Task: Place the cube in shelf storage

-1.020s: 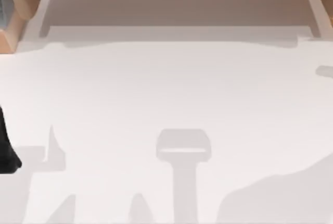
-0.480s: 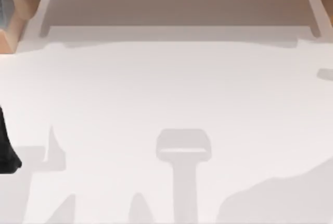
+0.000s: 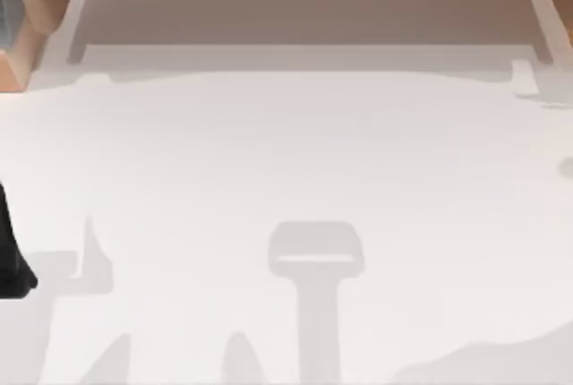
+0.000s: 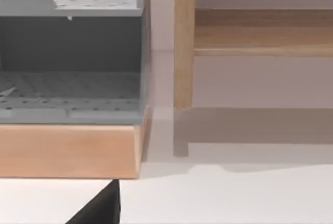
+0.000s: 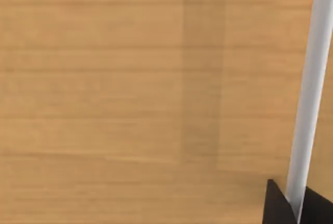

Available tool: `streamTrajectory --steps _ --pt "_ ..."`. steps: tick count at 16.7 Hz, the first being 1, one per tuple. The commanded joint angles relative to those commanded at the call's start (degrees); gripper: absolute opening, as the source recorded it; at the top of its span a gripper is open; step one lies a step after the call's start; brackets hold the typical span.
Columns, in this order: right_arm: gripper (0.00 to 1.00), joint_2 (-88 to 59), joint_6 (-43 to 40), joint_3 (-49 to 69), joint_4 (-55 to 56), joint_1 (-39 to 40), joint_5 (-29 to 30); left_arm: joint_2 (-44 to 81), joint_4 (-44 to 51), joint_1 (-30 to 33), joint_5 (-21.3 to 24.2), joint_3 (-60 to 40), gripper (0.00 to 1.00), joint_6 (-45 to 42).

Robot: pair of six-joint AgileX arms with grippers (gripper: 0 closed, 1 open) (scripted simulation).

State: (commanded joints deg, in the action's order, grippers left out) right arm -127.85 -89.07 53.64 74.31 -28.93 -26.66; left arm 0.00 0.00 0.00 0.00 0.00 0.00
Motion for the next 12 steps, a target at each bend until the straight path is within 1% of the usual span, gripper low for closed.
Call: streamTrajectory --steps 5,12 --pt "0.0 0.4 0.0 -0.7 0.8 -0.5 -0.6 0.0 0.0 0.0 0.0 0.0 1.0 0.0" --pt "0.0 5.1 0.1 -13.2 7.7 -4.5 -4.5 0.0 0.0 0.0 0.0 0.0 1.0 0.0"
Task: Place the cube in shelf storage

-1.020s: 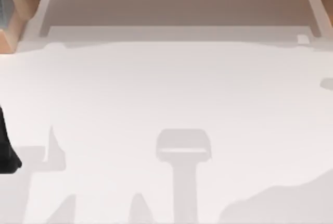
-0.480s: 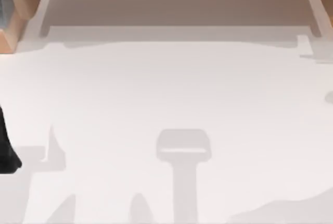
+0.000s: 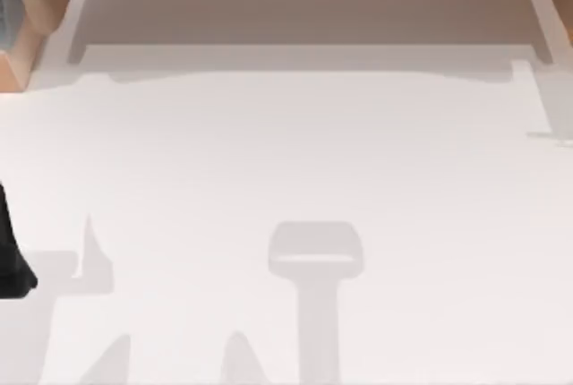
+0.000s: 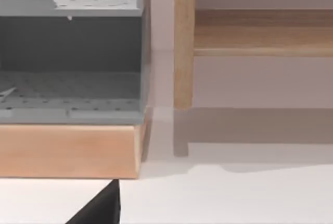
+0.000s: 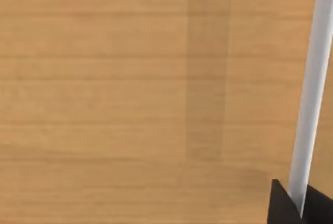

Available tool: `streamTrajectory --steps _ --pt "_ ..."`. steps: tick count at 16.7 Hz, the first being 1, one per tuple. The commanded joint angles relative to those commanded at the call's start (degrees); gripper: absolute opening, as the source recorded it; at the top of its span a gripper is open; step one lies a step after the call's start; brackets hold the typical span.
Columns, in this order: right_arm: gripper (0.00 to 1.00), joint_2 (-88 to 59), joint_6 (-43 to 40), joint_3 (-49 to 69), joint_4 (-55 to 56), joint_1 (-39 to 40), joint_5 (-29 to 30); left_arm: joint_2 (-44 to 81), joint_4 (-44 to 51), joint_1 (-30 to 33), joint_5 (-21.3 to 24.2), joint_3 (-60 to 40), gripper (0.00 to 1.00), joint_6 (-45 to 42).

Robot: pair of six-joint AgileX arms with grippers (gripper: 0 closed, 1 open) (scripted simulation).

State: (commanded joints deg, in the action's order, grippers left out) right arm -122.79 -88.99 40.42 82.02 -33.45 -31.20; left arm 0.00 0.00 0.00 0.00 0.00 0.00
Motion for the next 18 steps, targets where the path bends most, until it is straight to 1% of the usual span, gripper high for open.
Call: streamTrajectory --steps 5,13,17,18 --pt "0.0 0.4 0.0 -0.5 0.6 -0.2 -0.6 0.0 0.0 0.0 0.0 0.0 1.0 0.0" --pt "0.0 4.4 0.0 -12.2 8.1 -6.6 -7.0 0.0 0.0 0.0 0.0 0.0 1.0 0.0" --pt "0.0 4.7 0.1 -12.7 8.5 -7.1 -7.5 0.0 0.0 0.0 0.0 0.0 1.0 0.0" --pt "0.08 4.7 0.1 -12.7 8.5 -7.1 -7.5 0.0 0.0 0.0 0.0 0.0 1.0 0.0"
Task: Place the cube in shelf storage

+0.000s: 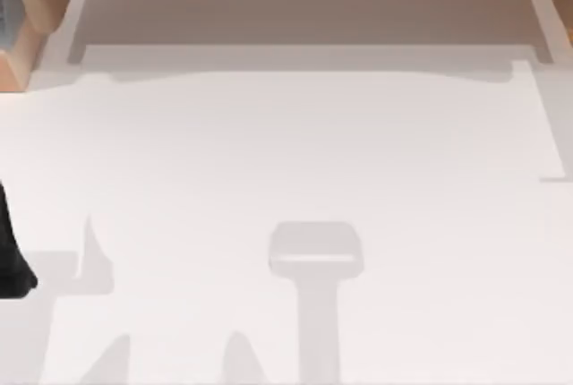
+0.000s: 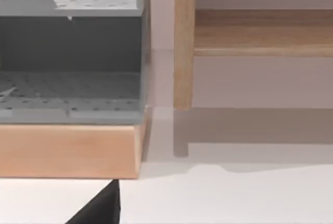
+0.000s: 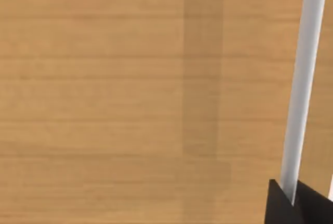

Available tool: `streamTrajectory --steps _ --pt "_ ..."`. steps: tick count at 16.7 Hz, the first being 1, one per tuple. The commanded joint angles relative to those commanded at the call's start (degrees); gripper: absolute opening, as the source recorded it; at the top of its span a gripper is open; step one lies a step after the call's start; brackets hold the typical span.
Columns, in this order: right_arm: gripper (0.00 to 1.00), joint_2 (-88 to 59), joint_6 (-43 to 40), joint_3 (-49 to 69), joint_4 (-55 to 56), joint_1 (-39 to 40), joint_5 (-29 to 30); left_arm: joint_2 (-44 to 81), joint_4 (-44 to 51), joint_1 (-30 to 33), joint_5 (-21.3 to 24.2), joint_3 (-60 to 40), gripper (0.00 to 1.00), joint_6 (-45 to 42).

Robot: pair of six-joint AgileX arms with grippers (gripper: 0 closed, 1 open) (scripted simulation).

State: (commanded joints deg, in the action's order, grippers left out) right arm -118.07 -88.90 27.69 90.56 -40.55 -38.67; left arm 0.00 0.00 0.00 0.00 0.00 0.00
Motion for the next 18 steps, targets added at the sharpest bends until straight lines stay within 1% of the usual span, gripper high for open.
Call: streamTrajectory --steps 12,13,18 --pt "0.98 0.0 0.0 0.0 0.0 0.0 0.0 0.0 0.0 0.0 0.0 0.0 1.0 0.0" --pt "1.0 0.0 0.0 0.0 0.0 0.0 0.0 0.0 0.0 0.0 0.0 0.0 1.0 0.0" --pt "1.0 0.0 0.0 0.0 0.0 0.0 0.0 0.0 0.0 0.0 0.0 0.0 1.0 0.0"
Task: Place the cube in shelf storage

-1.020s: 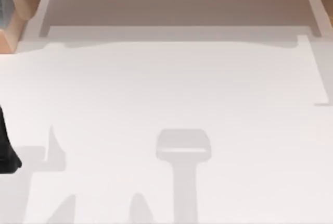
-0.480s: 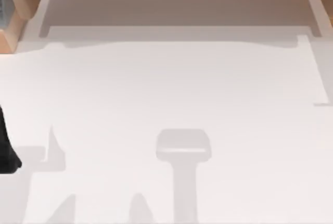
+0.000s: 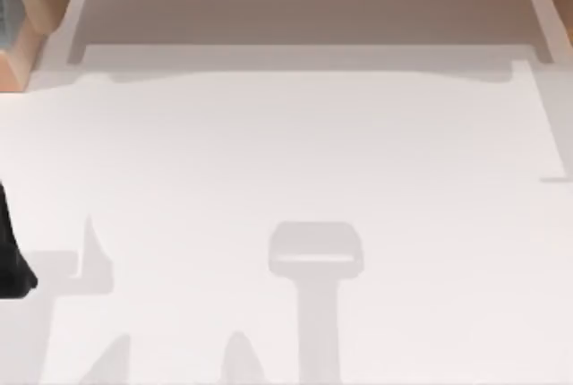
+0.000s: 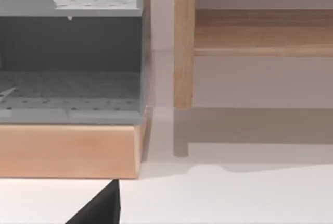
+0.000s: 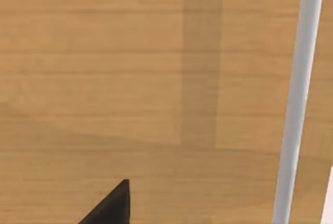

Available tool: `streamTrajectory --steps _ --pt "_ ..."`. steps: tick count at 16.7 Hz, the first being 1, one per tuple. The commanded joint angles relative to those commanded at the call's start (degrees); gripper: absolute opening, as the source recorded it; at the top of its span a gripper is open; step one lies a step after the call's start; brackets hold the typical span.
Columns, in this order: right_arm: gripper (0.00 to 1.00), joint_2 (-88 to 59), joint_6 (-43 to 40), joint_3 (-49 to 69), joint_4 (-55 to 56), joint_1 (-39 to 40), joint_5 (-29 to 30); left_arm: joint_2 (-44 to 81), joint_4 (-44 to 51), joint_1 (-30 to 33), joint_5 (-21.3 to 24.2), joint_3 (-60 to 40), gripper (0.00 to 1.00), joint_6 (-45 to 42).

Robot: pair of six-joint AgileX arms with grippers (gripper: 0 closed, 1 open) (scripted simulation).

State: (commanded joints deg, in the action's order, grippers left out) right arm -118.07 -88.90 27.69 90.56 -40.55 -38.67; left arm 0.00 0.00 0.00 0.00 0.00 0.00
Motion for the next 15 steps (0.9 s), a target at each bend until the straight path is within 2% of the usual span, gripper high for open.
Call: streamTrajectory --steps 9,15 --pt "1.0 1.0 0.0 -3.5 2.5 -2.6 -2.8 0.0 0.0 0.0 0.0 0.0 1.0 0.0" --pt "1.0 1.1 0.3 -2.2 0.9 -3.4 -1.8 0.0 0.0 0.0 0.0 0.0 1.0 0.0"
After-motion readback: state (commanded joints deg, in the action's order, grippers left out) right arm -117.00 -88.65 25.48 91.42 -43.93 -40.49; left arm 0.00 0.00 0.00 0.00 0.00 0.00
